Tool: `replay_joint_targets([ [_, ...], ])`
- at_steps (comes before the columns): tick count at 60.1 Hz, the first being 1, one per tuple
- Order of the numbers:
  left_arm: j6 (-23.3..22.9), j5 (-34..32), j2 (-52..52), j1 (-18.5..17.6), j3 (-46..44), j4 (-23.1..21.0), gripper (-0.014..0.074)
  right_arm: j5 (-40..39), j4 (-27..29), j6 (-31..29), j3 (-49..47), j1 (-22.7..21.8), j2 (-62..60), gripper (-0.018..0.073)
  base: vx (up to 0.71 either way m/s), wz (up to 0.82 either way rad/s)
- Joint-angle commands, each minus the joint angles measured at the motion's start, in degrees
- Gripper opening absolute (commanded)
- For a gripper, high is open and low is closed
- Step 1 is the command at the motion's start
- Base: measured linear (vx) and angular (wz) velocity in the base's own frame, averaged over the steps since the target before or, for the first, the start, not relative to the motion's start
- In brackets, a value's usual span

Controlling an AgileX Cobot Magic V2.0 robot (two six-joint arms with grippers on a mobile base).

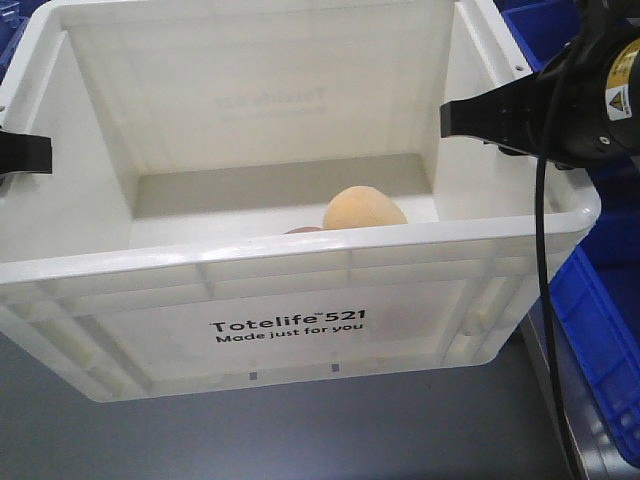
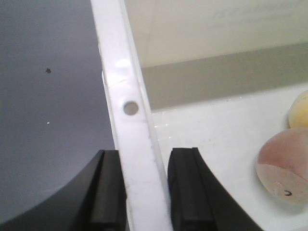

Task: Place moving items into box and shelve
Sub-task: 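Hold the crate by its rims with both grippers while driving along the blue-bin shelving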

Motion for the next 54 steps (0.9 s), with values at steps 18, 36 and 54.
replay_joint_targets([
  [18, 1.6, -7.7, -1.7, -0.3, -2.4, -0.3, 0.0104, -6.5, -6.9, -0.2, -2.4, -0.2, -2.0, 0.0071, 0.42, 0.02],
  [36, 1.6, -7.7, -1.7, -0.3, -2.4, -0.3, 0.0104, -6.5, -6.9, -0.2, -2.4, -0.2, -2.0, 0.0071, 0.42, 0.04],
  [54, 1.6, -7.7, -1.7, -0.3, -2.4, -0.3, 0.0104, -6.5, -6.9, -0.2, -2.4, -0.2, -2.0, 0.0071, 0.42, 0.01],
])
